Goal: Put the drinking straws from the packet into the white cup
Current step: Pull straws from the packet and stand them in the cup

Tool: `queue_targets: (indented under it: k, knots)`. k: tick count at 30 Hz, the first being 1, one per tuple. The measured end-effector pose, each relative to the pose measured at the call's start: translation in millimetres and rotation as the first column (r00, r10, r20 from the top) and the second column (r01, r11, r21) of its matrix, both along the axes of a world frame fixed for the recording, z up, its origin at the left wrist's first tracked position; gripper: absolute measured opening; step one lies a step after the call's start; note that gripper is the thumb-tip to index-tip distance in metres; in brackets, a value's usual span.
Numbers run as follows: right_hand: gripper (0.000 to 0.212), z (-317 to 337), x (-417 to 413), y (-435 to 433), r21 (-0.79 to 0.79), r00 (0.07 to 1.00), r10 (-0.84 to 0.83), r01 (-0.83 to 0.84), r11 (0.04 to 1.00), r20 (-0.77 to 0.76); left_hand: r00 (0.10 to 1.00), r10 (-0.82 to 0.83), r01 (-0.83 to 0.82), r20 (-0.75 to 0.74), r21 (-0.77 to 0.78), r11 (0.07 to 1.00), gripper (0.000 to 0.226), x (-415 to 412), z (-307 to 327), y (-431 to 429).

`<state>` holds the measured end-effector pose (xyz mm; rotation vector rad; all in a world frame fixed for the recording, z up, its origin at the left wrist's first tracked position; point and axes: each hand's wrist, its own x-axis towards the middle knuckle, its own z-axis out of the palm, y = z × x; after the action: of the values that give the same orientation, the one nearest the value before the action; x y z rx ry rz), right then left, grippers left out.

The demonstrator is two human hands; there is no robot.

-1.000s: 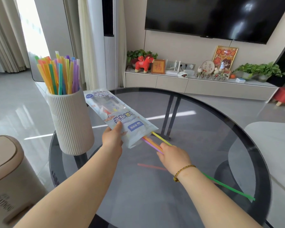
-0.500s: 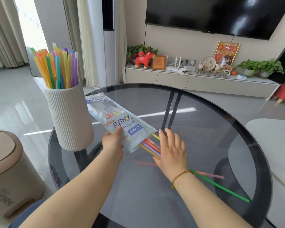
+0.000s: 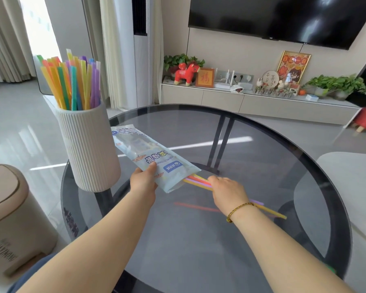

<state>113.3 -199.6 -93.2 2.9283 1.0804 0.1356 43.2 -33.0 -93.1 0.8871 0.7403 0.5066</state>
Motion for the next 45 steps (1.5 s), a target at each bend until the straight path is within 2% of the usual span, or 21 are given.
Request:
queue_targets:
  k: [4, 11, 14, 17, 19, 20, 21, 22, 23, 24, 26, 27, 28, 30, 34, 38, 40, 42, 45]
  knots:
    - [0.034, 8.5, 6.5, -16.7, -0.061, 0.997, 0.073, -0.072, 0.996, 0.010, 0.999, -0.005, 0.005, -0.035, 0.010, 1.000, 0.031, 0.3, -0.9, 5.3]
    - [0.037, 26.1, 15.1, -39.5, -0.180, 0.988, 0.133, -0.118, 0.976, 0.076, 0.984, -0.157, 0.163, -0.085, 0.066, 0.984, 0.031, -3.7, -3.4, 9.0]
    - [0.039, 34.0, 20.0, -51.9, -0.247, 0.981, 0.139, -0.104, 0.964, 0.132, 0.976, -0.180, 0.190, -0.126, 0.077, 0.979, 0.028, -6.7, -4.1, 12.8]
    - [0.039, 45.3, 25.0, -70.2, -0.296, 0.979, 0.104, -0.049, 0.954, 0.174, 0.962, -0.193, 0.219, -0.196, 0.125, 0.968, 0.011, -10.0, -2.9, 13.6]
    - [0.039, 50.9, 25.6, -81.7, -0.314, 0.976, 0.091, -0.026, 0.949, 0.197, 0.950, -0.139, 0.205, -0.279, 0.224, 0.953, 0.023, -9.0, -3.3, 11.2]
    - [0.039, 52.3, 24.4, -85.5, -0.317, 0.975, 0.092, -0.024, 0.948, 0.202, 0.928, -0.049, 0.195, -0.369, 0.369, 0.909, 0.042, -9.6, -4.1, 9.1]
    - [0.039, 52.7, 22.6, -87.4, -0.323, 0.974, 0.098, -0.028, 0.946, 0.202, 0.907, 0.066, 0.197, -0.416, 0.557, 0.807, 0.058, -11.8, -4.5, 5.1]
    - [0.040, 51.7, 20.8, -87.8, -0.328, 0.974, 0.109, -0.038, 0.944, 0.201, 0.917, 0.145, 0.197, -0.371, 0.737, 0.646, 0.065, -16.7, -4.8, -1.3]
    - [0.040, 50.2, 18.6, -86.9, -0.328, 0.974, 0.117, -0.047, 0.943, 0.196, 0.949, 0.128, 0.204, -0.290, 0.868, 0.453, 0.066, -22.0, -6.6, -9.7]
    - [0.041, 48.4, 16.8, -85.1, -0.324, 0.974, 0.123, -0.056, 0.944, 0.190, 0.961, 0.030, 0.260, -0.276, 0.932, 0.254, 0.064, -26.5, -9.7, -18.9]
    - [0.040, 44.8, 13.8, -79.2, -0.327, 0.973, 0.141, -0.074, 0.942, 0.185, 0.893, -0.100, 0.431, -0.439, 0.898, -0.089, 0.060, -32.0, -20.3, -36.1]
    - [0.039, 43.0, 12.9, -75.9, -0.338, 0.970, 0.156, -0.086, 0.937, 0.187, 0.839, -0.094, 0.515, -0.536, 0.838, -0.182, 0.060, -32.6, -27.3, -41.8]
    - [0.039, 41.8, 12.3, -72.6, -0.352, 0.967, 0.172, -0.097, 0.931, 0.189, 0.788, -0.073, 0.586, -0.611, 0.781, -0.216, 0.060, -32.2, -32.6, -44.0]
    - [0.038, 40.9, 11.0, -69.3, -0.374, 0.964, 0.188, -0.107, 0.921, 0.188, 0.725, -0.040, 0.667, -0.688, 0.714, -0.213, 0.062, -29.2, -38.9, -43.7]
    - [0.036, 42.7, 15.4, -77.5, -0.384, 0.966, 0.164, -0.077, 0.920, 0.202, 0.681, 0.046, 0.727, -0.731, 0.667, -0.162, 0.054, -19.7, -36.5, -29.7]
    - [0.039, 51.2, 22.8, -99.3, -0.430, 0.973, 0.075, 0.026, 0.902, 0.217, 0.679, 0.023, 0.731, -0.734, 0.672, -0.115, 0.049, -14.6, -34.8, -18.4]
    - [0.038, 55.4, 23.5, -105.0, -0.429, 0.966, 0.089, 0.026, 0.903, 0.244, 0.691, 0.003, 0.719, -0.722, 0.688, -0.104, 0.048, -14.1, -35.7, -14.6]
    - [0.038, 60.9, 21.8, -102.5, -0.395, 0.883, 0.243, -0.072, 0.916, 0.402, 0.698, -0.019, 0.712, -0.715, 0.697, -0.083, 0.049, -13.4, -35.3, -12.0]
    - [0.040, 75.3, 17.4, -98.1, -0.332, 0.771, 0.320, -0.149, 0.931, 0.551, 0.680, -0.045, 0.729, -0.732, 0.681, -0.076, 0.048, -12.8, -33.4, -9.0]
